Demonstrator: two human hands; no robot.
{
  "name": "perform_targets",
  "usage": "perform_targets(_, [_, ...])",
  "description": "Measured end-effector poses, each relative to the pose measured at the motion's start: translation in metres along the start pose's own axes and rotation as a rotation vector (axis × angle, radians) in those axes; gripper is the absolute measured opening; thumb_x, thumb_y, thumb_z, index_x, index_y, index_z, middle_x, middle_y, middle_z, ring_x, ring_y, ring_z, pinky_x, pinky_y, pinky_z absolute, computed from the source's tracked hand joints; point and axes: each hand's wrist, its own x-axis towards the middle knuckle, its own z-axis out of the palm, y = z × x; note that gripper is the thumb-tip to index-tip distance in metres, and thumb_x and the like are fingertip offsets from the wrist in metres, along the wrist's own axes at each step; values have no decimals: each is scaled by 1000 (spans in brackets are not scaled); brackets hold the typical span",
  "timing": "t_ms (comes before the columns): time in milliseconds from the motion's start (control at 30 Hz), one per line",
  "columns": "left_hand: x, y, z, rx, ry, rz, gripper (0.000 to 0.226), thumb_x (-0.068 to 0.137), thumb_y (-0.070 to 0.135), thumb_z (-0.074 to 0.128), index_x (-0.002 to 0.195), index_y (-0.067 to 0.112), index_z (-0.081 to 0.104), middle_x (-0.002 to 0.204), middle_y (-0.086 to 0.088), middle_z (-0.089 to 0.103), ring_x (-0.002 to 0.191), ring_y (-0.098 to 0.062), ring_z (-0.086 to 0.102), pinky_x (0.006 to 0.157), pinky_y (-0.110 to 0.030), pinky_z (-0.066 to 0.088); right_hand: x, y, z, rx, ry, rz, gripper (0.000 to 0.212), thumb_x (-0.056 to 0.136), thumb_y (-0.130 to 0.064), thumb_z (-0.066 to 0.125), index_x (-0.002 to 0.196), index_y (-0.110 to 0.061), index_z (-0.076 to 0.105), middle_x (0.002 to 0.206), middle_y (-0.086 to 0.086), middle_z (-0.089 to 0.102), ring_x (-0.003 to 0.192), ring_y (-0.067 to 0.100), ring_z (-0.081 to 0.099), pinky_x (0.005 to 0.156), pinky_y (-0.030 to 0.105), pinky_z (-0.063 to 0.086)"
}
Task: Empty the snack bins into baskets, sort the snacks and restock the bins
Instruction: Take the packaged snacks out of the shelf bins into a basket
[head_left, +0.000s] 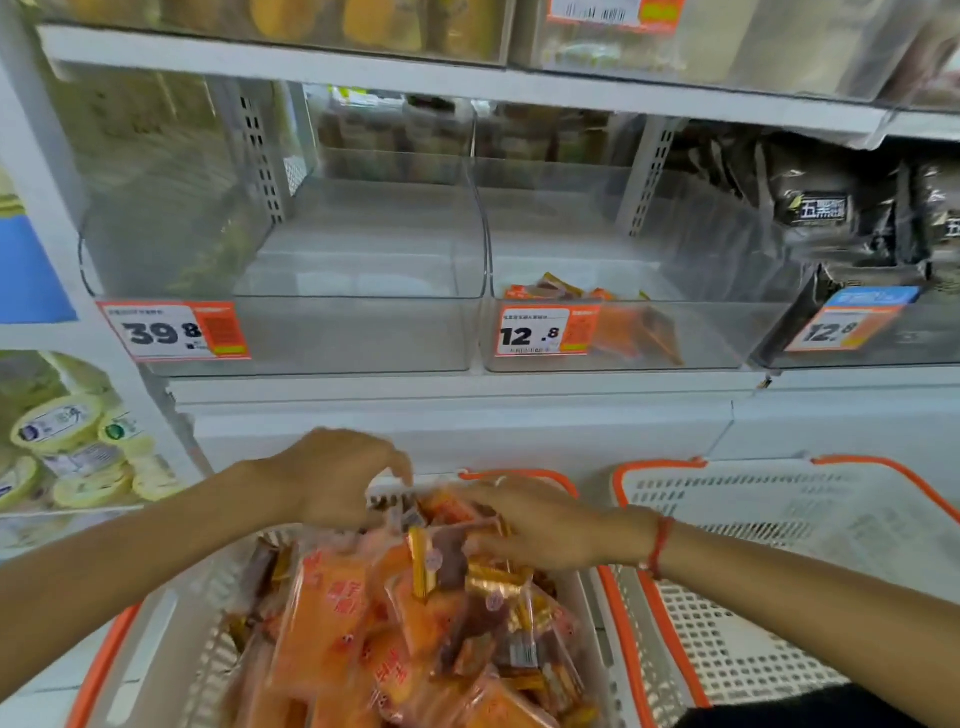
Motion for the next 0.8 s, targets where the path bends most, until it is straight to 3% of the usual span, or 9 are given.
perform_targets(67, [12,14,-20,-15,367,66,26,89,44,53,114,42,59,115,23,60,108,-3,58,79,-24,44,-16,1,-37,66,82,27,40,97,-34,54,136,-26,51,131,-4,56,119,9,48,103,29,39])
perform_targets(167, [29,46,-75,-226,942,234,20,86,38,48,95,33,65,90,18,66,82,-3,61,67,-30,53,-44,11,-106,112,412,40,20,95,-22,58,110,-30,68,107,-19,68,99,1,58,86,21,45])
perform_targets(267, [72,68,-137,-406,1136,245,14,87,30,53,92,30,65,85,16,66,78,-2,60,70,-31,53,-51,48,-165,148,737,56,31,89,-1,59,90,-31,69,80,-24,68,79,1,64,73,20,49])
perform_targets(333, [116,74,-168,-456,1052,199,14,90,23,56,96,31,65,89,13,67,85,-6,62,77,-34,52,-39,84,-198,107,770,173,31,91,0,60,90,-30,68,80,-16,70,82,7,67,77,24,51])
perform_targets(400, [169,69,-187,-459,825,115,22,92,16,57,108,29,65,107,5,68,101,-15,63,88,-37,51,-21,124,-224,44,608,368,13,93,-16,62,103,-22,68,96,-7,68,99,19,66,81,21,48])
perform_targets(500, [233,66,-202,-338,191,-57,57,89,20,68,141,14,45,146,-6,45,127,-25,50,103,-37,45,7,165,-243,7,102,673,66,91,-46,61,147,-22,36,148,3,40,131,21,45,98,21,40])
perform_targets(600, [260,71,-200,-32,-310,-206,74,90,35,67,150,9,32,158,-6,27,142,-28,31,100,-32,42,33,195,-238,39,-265,837,102,80,-65,63,154,-37,-1,161,2,15,137,30,38,99,42,50])
perform_targets(733, [277,61,-190,-73,-461,-243,67,88,37,68,144,11,42,160,-6,23,145,-25,27,103,-31,43,49,218,-217,-136,-276,740,102,66,-70,73,148,-34,24,144,3,44,113,24,58,78,34,59])
perform_targets(800, [285,57,-186,-136,-452,-268,59,82,39,74,133,16,53,157,-4,30,140,-23,35,105,-35,45,50,214,-216,6,-246,720,86,78,-50,75,144,-29,24,125,1,53,103,22,62,78,33,58])
